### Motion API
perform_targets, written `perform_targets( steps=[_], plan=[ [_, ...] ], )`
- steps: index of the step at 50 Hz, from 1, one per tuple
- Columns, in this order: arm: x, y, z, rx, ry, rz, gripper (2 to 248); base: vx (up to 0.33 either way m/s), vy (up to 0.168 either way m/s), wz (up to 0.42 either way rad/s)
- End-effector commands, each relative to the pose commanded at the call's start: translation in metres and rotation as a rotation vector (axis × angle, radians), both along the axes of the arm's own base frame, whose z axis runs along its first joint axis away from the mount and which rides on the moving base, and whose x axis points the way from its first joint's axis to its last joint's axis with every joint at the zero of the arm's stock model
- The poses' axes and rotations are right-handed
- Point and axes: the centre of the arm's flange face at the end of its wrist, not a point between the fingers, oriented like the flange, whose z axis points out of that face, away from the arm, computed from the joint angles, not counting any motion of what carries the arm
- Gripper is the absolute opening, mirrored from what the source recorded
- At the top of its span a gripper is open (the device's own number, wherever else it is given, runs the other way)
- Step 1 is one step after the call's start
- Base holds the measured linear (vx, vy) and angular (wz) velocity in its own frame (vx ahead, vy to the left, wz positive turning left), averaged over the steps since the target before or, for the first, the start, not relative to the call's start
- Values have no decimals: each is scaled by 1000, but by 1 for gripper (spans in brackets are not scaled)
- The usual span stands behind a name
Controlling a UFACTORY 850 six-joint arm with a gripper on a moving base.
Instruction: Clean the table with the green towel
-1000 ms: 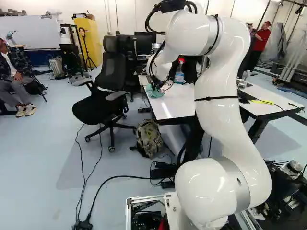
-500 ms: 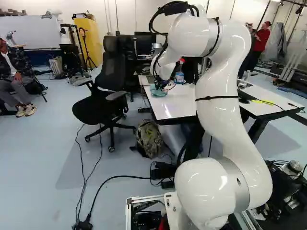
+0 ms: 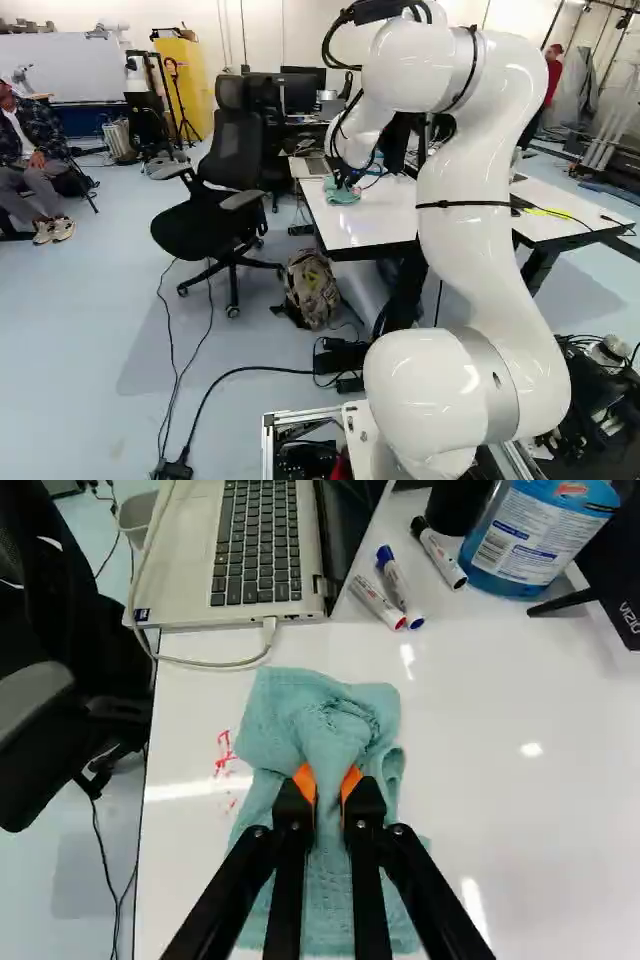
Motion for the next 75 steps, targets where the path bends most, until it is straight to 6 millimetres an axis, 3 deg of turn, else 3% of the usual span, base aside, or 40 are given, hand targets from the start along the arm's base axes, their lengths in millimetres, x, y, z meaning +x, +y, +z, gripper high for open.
perform_targets(
  steps=[24, 47, 75],
  plan=[
    [-44, 14, 5, 2, 33, 18, 48, 0, 0, 0],
    [-93, 36, 32, 1, 19, 53, 48, 0, 0, 0],
    [-118, 81, 33, 0, 29, 135, 48, 0, 0, 0]
  ],
)
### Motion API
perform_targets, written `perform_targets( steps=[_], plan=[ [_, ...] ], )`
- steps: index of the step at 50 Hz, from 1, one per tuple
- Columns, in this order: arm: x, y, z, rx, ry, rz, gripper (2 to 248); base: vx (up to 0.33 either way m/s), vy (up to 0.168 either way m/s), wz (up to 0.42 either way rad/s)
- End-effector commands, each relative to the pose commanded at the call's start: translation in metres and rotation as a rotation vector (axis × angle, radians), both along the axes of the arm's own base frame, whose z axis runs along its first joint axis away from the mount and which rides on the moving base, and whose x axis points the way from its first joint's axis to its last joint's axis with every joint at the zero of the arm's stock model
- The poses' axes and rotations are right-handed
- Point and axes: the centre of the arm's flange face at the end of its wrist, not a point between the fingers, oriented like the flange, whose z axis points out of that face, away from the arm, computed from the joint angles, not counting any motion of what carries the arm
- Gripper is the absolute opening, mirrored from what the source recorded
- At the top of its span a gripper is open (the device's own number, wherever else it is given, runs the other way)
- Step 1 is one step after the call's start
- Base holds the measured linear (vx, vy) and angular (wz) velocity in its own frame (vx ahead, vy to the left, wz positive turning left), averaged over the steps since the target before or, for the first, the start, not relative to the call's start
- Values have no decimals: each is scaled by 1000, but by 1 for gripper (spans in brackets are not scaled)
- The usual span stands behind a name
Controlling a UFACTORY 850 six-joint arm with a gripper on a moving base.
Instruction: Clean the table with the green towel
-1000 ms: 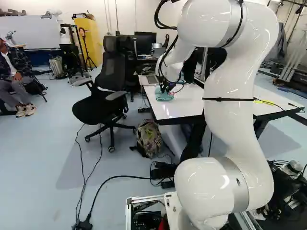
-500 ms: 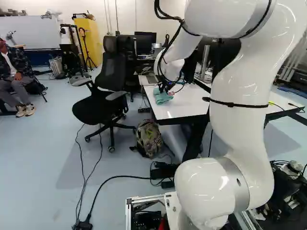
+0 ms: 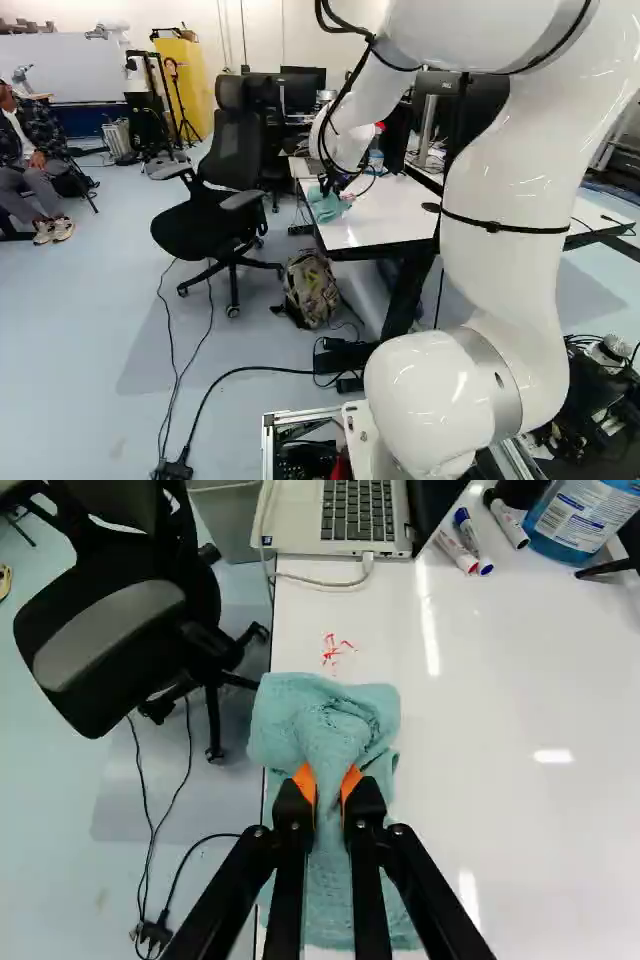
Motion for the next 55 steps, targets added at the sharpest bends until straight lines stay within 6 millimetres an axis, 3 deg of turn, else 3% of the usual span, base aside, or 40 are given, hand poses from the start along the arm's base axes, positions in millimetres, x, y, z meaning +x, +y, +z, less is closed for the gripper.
perform_targets(
  steps=[8, 33, 55],
  plan=[
    [-6, 11, 0, 0, 2, 20, 48, 0, 0, 0],
    [-4, 11, 0, 0, 1, 20, 48, 0, 0, 0],
    [32, 10, -2, 1, -15, 13, 48, 0, 0, 0]
  ],
)
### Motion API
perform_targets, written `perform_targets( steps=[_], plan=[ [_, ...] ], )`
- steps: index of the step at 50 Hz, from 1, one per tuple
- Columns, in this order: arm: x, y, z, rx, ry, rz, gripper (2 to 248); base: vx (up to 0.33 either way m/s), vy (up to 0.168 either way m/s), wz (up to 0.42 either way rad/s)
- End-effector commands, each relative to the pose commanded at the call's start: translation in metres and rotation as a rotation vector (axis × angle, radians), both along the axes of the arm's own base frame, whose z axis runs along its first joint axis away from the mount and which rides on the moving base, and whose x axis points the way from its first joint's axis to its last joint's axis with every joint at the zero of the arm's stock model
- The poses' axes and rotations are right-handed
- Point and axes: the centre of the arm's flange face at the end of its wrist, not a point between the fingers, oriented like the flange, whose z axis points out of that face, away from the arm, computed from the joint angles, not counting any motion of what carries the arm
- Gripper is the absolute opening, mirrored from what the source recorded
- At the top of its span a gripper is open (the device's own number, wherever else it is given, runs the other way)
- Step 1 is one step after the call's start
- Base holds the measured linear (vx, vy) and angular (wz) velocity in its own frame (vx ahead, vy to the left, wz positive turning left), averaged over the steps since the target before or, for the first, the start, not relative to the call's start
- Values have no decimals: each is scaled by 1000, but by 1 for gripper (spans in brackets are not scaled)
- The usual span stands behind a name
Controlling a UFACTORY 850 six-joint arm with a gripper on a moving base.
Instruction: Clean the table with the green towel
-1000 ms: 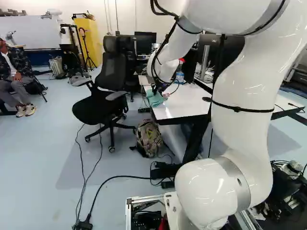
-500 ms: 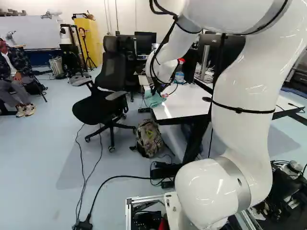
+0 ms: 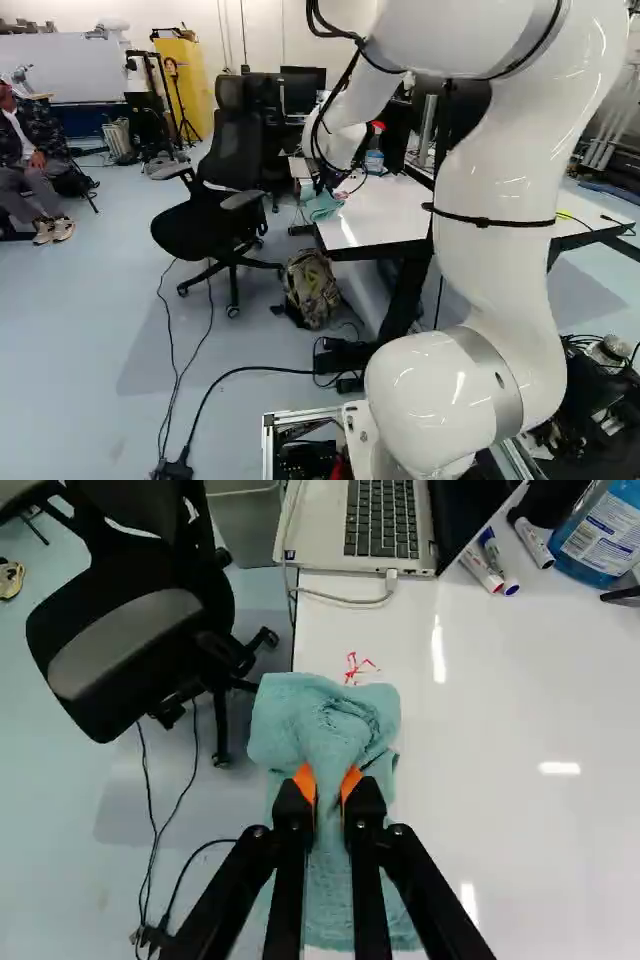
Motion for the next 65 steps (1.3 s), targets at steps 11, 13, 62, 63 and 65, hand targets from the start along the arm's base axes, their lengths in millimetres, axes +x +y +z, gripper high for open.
perform_targets(
  steps=[11, 13, 62, 63, 65],
  plan=[
    [19, -9, -1, 1, -10, -17, 48, 0, 0, 0],
    [22, -11, -1, 1, -12, -21, 48, 0, 0, 0],
    [106, -33, -27, 2, -42, -61, 48, 0, 0, 0],
    [107, -33, -28, 2, -40, -61, 48, 0, 0, 0],
    [107, -33, -31, 2, -37, -61, 48, 0, 0, 0]
  ],
)
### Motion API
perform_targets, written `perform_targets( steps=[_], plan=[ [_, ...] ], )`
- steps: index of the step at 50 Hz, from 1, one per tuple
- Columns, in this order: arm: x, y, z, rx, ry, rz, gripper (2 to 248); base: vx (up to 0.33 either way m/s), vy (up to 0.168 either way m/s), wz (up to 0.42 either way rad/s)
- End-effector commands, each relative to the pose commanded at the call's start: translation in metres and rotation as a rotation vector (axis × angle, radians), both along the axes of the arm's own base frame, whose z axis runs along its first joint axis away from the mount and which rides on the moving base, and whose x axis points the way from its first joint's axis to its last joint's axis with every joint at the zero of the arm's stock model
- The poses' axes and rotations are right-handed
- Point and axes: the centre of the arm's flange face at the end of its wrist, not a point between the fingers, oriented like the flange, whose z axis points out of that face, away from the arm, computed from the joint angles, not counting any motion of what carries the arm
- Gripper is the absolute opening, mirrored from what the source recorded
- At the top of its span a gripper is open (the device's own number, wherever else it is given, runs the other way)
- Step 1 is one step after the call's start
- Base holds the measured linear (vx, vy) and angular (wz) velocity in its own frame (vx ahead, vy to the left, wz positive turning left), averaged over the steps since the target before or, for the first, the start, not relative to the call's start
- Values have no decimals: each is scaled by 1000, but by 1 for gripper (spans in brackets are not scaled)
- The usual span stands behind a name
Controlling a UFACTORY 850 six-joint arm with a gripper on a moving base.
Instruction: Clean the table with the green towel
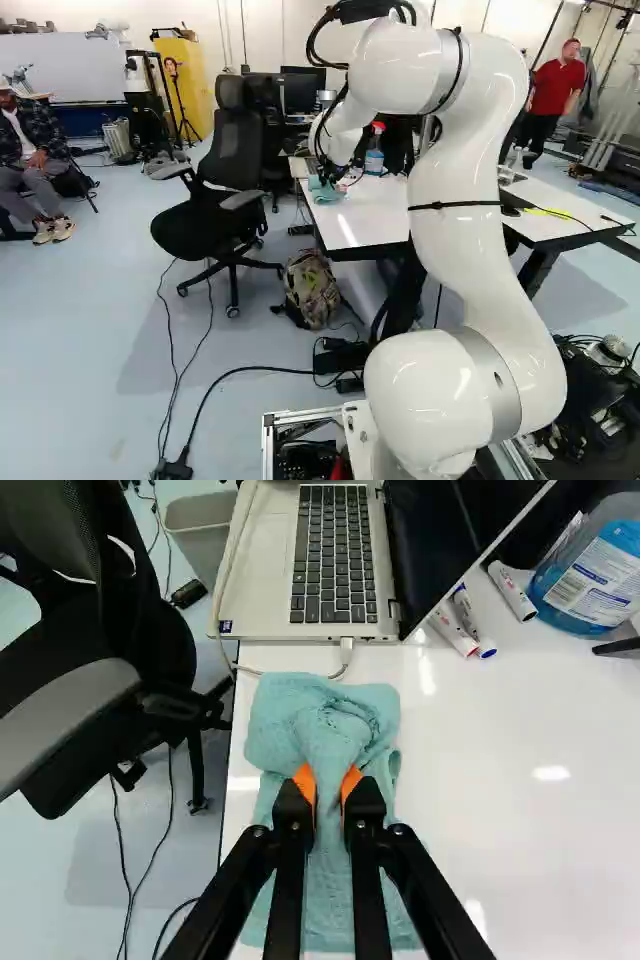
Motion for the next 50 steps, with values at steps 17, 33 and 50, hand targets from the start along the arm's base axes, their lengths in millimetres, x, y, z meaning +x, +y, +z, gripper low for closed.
perform_targets(
  steps=[17, 33, 50],
  plan=[
    [1, 0, -5, 0, 7, 0, 48, 0, 0, 0],
    [1, 0, -5, 0, 9, 0, 48, 0, 0, 0],
    [0, 0, -6, -1, 23, 0, 48, 0, 0, 0]
  ],
)
